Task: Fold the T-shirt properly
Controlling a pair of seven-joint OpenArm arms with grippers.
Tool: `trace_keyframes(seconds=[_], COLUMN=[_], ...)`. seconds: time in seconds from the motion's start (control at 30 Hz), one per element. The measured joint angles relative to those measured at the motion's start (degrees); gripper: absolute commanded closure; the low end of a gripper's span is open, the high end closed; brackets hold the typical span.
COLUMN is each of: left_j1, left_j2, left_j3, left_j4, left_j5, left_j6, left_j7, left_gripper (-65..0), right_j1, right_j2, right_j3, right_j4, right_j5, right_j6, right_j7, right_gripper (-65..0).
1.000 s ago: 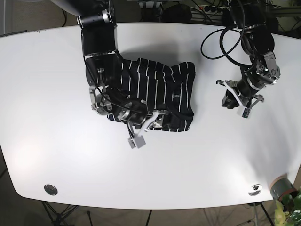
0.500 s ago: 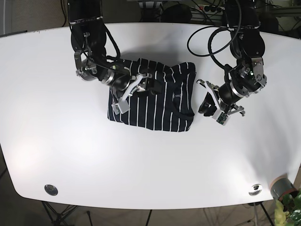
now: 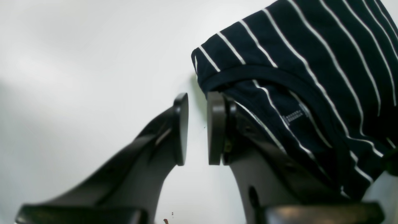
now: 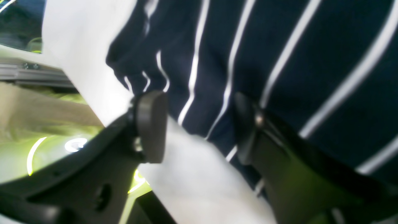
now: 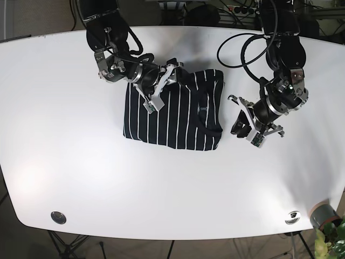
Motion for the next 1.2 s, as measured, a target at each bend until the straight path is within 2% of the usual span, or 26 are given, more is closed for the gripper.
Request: trace_keyframes(seconds=[0.13,0.23,0.47,0.57,0.77,0.93,1.2], left_j1=[0.0,0.0,0.3,1.1,3.7,4.7,7.6], left_j2=[0.0,0.0,0.0,0.1,0.1,0.3,-0.3], left_j3=[0.0,0.5,8.5,11.9,18.2,20.7,20.3], left_j4=[0.0,0.1,0.2,0.2,2.0,2.1,2.1], left_j5=[0.0,0.0,0.0,0.1,0.1,-0.4,0.0], left_j6=[0.0,0.0,0.0,0.1,0.3,0.3,0.3], left_j7=[0.0,0.0,-0.1,-0.2,0.0,-0.3,-0.2], left_gripper=[-10.0,-10.0,-10.0,-10.0,-10.0,-10.0,-9.9], right_j1=[0.2,0.0,3.3,6.2,12.2,17.0,20.9], right_j2=[0.0,0.1,1.1,1.1,2.9,3.0,3.2], right_j3=[1.6,6.6,20.3,23.6,23.6,23.3,21.4], right_j4=[4.3,7.0,7.0,4.2,-5.1,-13.6,-25.2], right_j5=[0.3,0.6,-0.6,-0.7,0.3,-0.9,-0.7], right_j6=[0.28,0.63,0.72,0.57,0.57,0.28,0.44], right_j7=[-2.3,-2.7,-2.8,-2.2,-2.1,-1.7,6.5], right_gripper=[-29.6,-28.9,-20.9,-16.6,-10.1,-9.5,-9.7])
